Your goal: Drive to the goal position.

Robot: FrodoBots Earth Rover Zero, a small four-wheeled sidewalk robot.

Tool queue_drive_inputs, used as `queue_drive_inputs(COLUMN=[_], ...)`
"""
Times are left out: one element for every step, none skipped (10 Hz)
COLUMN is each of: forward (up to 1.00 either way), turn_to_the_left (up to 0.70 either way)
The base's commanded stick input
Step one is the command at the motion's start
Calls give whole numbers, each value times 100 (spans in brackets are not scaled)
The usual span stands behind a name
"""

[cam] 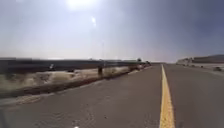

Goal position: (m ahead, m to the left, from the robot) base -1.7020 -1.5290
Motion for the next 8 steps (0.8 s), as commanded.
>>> queue_drive_inputs(forward=[50, 50, 50, 50, 50, 50, 50, 50], turn_to_the_left=[0, 0, 0, 0, 0, -50, -50, -41])
